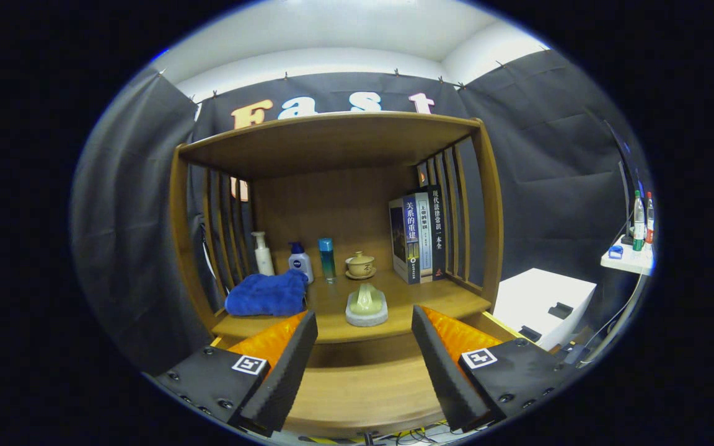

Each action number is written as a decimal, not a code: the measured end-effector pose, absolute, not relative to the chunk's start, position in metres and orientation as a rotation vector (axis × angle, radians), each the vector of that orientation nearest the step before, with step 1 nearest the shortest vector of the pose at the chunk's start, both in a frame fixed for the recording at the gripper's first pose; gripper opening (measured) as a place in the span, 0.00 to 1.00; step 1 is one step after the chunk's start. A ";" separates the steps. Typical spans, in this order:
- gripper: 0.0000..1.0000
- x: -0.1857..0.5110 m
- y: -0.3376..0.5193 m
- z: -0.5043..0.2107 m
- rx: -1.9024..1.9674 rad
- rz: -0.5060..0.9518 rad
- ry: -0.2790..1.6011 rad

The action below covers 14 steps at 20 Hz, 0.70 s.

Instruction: Pull open the drawer, take out the items inside it, and place them on the countertop above the cabinet.

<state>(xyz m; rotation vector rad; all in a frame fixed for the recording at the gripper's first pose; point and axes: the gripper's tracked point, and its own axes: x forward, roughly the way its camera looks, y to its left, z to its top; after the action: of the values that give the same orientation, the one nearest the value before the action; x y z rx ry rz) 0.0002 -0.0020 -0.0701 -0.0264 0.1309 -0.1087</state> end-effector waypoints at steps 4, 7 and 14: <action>0.98 -0.037 0.006 -0.093 -0.023 -0.104 0.137; 0.98 -0.055 0.000 -0.106 -0.014 -0.116 0.140; 0.98 -0.079 -0.005 -0.166 0.002 -0.143 0.219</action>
<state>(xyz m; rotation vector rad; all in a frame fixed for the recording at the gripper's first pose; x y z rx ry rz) -0.0791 -0.0049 -0.1663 0.0016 0.2193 -0.1431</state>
